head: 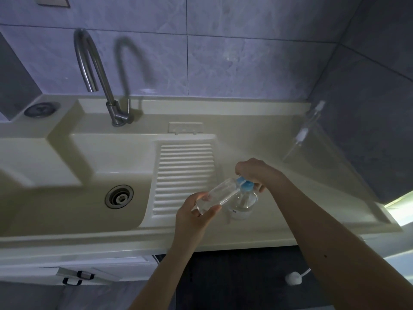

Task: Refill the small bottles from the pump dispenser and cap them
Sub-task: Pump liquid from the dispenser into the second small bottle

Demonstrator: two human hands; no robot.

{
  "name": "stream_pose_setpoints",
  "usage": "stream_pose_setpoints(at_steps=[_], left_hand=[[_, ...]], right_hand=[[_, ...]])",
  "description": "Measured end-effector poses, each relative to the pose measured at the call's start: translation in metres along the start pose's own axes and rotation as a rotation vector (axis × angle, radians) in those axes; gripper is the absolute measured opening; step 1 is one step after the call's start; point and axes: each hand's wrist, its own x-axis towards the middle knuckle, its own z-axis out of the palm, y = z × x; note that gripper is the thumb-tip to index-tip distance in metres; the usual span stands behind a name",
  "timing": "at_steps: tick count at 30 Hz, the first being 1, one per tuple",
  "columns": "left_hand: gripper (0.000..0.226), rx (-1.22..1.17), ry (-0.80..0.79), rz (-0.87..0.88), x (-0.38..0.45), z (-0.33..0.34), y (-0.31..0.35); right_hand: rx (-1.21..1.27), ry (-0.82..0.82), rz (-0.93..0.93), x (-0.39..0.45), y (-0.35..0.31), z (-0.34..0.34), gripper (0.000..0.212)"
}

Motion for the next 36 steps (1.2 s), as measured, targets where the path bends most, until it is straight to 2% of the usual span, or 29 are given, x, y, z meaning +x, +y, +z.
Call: stream_pose_setpoints(at_steps=[3, 7, 9, 12, 13, 18, 22, 26, 30, 33, 36], left_hand=[[0.029, 0.01, -0.012, -0.008, -0.002, 0.0, -0.002], [0.028, 0.045, -0.007, 0.007, -0.001, 0.001, -0.001], [0.028, 0.052, -0.008, 0.021, -0.002, 0.001, 0.0], [0.026, 0.058, -0.019, 0.052, -0.002, 0.002, 0.002], [0.026, 0.056, -0.019, 0.048, -0.002, 0.002, 0.002], [0.026, 0.04, -0.023, -0.001, -0.001, 0.002, -0.006], [0.026, 0.008, -0.004, -0.003, -0.003, 0.003, -0.005], [0.029, 0.005, -0.007, -0.036, -0.005, 0.004, -0.007], [0.024, 0.04, -0.013, 0.007, -0.007, 0.004, -0.005], [0.025, 0.041, -0.021, 0.018, -0.007, 0.003, -0.003], [0.025, 0.029, -0.041, 0.016, -0.007, 0.001, -0.003]], right_hand=[[-0.017, 0.075, -0.01, 0.001, 0.001, 0.005, 0.02], [-0.051, 0.057, -0.019, 0.003, 0.002, 0.005, 0.019], [-0.007, -0.003, -0.001, 0.002, 0.002, 0.002, 0.023], [0.04, -0.189, 0.07, 0.0, -0.001, -0.007, 0.034], [0.035, -0.224, 0.09, -0.003, -0.002, -0.01, 0.032], [0.067, -0.253, 0.112, -0.011, -0.004, -0.009, 0.03], [0.045, -0.171, 0.098, -0.01, -0.003, -0.003, 0.039], [0.002, -0.001, 0.023, -0.008, 0.002, 0.002, 0.025], [-0.009, 0.05, 0.026, -0.008, 0.003, 0.004, 0.022], [-0.023, -0.009, 0.025, -0.008, 0.003, 0.003, 0.025], [0.029, -0.177, 0.085, -0.013, -0.002, -0.003, 0.047]])
